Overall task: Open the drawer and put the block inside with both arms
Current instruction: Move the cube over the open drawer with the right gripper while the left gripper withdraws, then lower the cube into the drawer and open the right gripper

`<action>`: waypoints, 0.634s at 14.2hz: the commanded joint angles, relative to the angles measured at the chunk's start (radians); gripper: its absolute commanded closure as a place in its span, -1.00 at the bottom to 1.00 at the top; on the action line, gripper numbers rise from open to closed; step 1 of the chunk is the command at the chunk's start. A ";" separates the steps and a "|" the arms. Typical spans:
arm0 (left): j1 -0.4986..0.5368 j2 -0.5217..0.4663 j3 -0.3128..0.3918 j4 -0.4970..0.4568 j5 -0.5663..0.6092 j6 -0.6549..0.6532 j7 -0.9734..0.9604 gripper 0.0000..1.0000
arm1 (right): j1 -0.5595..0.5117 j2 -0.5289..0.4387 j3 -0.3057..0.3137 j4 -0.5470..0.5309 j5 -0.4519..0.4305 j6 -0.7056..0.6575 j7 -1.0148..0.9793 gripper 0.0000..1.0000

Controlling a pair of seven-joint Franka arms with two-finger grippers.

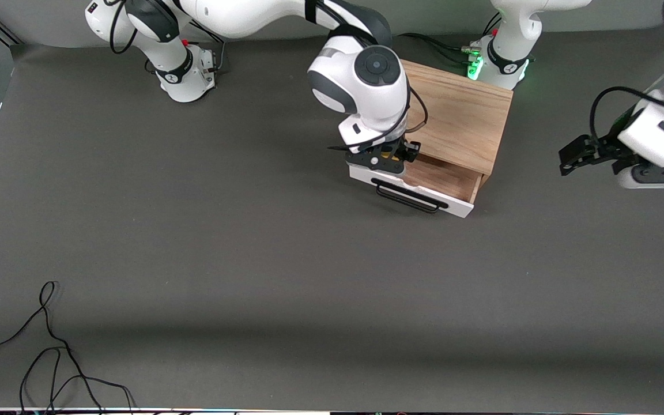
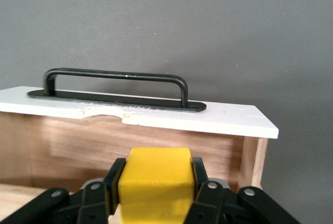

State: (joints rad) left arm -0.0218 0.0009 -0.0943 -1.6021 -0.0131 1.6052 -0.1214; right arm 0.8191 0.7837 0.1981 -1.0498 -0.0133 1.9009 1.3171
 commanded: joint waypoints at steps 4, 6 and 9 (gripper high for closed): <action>0.013 0.037 0.014 0.093 0.004 -0.045 0.092 -0.99 | 0.006 0.035 -0.005 0.017 -0.016 0.000 0.040 1.00; 0.014 0.028 0.019 0.077 0.031 -0.047 0.094 -0.99 | 0.006 0.041 -0.005 0.017 -0.016 0.000 0.063 1.00; 0.010 0.001 0.016 0.031 0.048 -0.039 0.095 -0.99 | 0.029 0.051 -0.011 0.017 -0.028 0.007 0.068 -0.42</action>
State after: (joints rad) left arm -0.0123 0.0287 -0.0712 -1.5416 0.0138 1.5686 -0.0443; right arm 0.8268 0.8214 0.1941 -1.0496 -0.0146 1.9011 1.3440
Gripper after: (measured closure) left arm 0.004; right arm 0.445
